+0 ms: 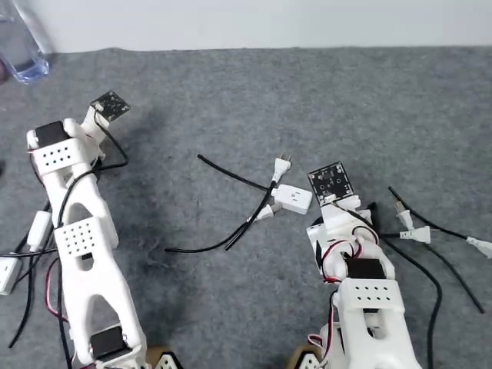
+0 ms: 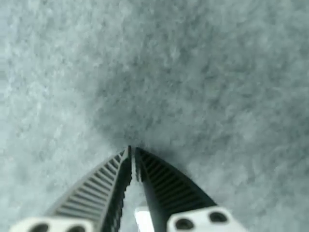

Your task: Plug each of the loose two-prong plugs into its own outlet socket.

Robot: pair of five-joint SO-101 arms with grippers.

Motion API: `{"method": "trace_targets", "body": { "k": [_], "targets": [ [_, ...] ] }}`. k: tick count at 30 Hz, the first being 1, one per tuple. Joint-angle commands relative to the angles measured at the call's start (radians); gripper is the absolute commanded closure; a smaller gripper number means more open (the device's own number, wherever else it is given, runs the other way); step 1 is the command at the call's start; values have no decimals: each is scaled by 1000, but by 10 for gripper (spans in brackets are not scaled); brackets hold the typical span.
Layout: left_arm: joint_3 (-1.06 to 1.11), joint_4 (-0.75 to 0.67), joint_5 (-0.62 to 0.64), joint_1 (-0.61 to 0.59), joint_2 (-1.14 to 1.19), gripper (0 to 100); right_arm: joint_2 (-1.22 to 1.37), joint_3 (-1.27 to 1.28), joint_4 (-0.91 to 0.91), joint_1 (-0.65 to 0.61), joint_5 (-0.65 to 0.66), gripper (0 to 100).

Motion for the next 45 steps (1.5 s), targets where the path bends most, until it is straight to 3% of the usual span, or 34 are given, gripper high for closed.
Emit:
{"method": "trace_targets", "body": {
  "k": [1,8,15,23,27,39,45],
  "targets": [
    [-10,32,25,2,-157,987,1,-9,-22,-2,11,638],
    [-8,32,305,155,-368,985,1,-14,-15,4,9,638],
    [-7,34,575,166,-574,984,-7,-12,-10,4,9,638],
    [246,32,647,221,-937,983,-4,-8,-10,4,9,638],
    [374,31,770,247,-1108,983,-1,-6,-10,4,9,638],
    [449,29,1086,163,-1416,984,-5,3,-10,4,12,638],
    [458,31,1137,83,-1458,985,-4,3,-10,4,12,638]
  ]
}}
